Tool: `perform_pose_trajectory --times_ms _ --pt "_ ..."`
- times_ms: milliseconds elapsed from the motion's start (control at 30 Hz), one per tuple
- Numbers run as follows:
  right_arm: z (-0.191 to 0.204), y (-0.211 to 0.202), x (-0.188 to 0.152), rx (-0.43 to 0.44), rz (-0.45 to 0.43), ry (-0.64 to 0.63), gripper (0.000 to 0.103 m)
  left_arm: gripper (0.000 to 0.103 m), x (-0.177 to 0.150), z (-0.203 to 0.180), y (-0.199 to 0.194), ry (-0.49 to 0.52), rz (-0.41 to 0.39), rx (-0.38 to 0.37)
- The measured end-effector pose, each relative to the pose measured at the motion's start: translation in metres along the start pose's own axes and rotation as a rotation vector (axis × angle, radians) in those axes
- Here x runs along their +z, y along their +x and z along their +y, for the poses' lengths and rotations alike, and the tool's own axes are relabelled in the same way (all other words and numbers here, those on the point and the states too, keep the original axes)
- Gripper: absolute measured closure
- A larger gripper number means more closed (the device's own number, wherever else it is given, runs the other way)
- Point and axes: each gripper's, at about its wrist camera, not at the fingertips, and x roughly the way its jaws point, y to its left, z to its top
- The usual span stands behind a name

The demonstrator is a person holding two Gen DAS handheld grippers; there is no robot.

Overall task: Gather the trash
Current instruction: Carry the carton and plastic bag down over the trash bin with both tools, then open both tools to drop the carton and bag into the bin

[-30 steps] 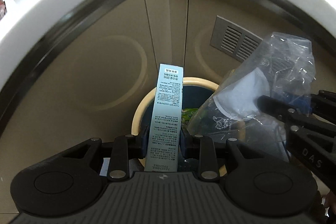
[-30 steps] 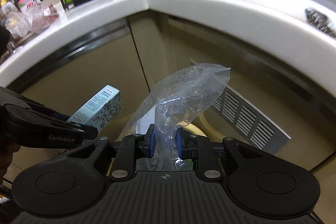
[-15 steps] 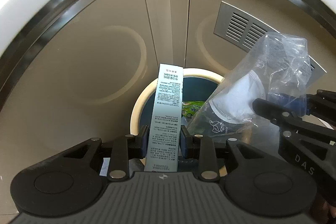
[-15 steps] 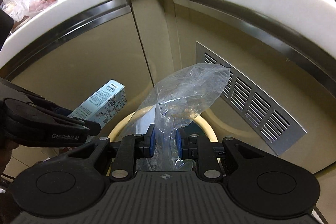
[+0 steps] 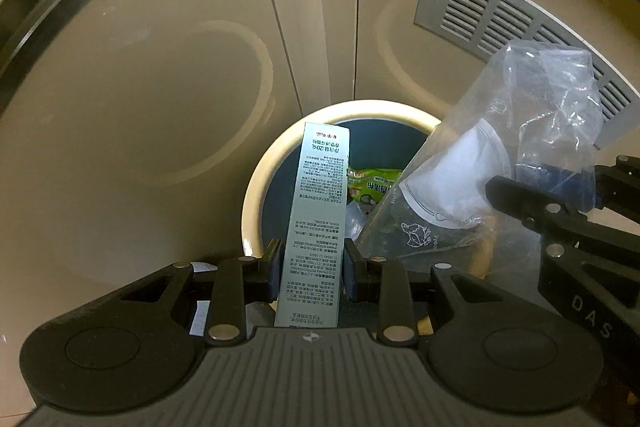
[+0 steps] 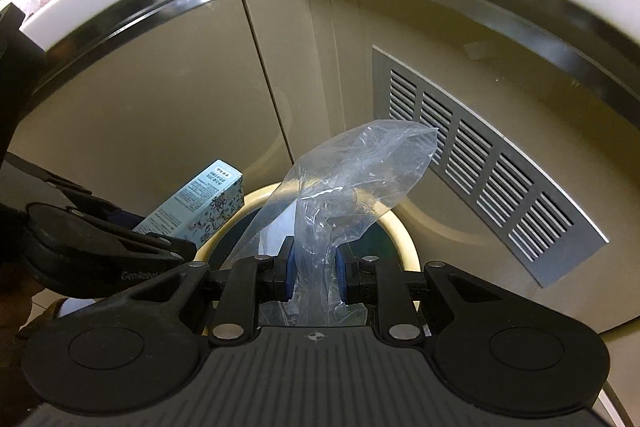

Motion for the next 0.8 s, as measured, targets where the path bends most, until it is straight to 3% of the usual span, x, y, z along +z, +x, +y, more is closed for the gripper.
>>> perform_pose_trajectory --times_ms 633,700,733,767,800 --pt "-0.004 0.045 0.008 -0.036 0.113 0.046 0.078 0.068 0.021 -0.001 0.011 0.024 0.072 -0.005" --pt "-0.004 0.048 0.008 -0.044 0.121 0.052 0.073 0.054 0.022 -0.002 0.01 0.035 0.078 -0.01" --pt "-0.004 0.048 0.009 -0.051 0.123 0.053 0.064 0.033 0.023 -0.001 0.008 0.034 0.074 -0.007" --pt "-0.004 0.047 0.011 -0.058 0.12 0.054 0.056 0.019 0.023 0.0 0.004 0.027 0.057 0.008" --pt "-0.005 0.045 0.012 -0.076 0.107 0.058 0.052 0.015 0.022 0.001 0.0 0.024 0.031 0.025"
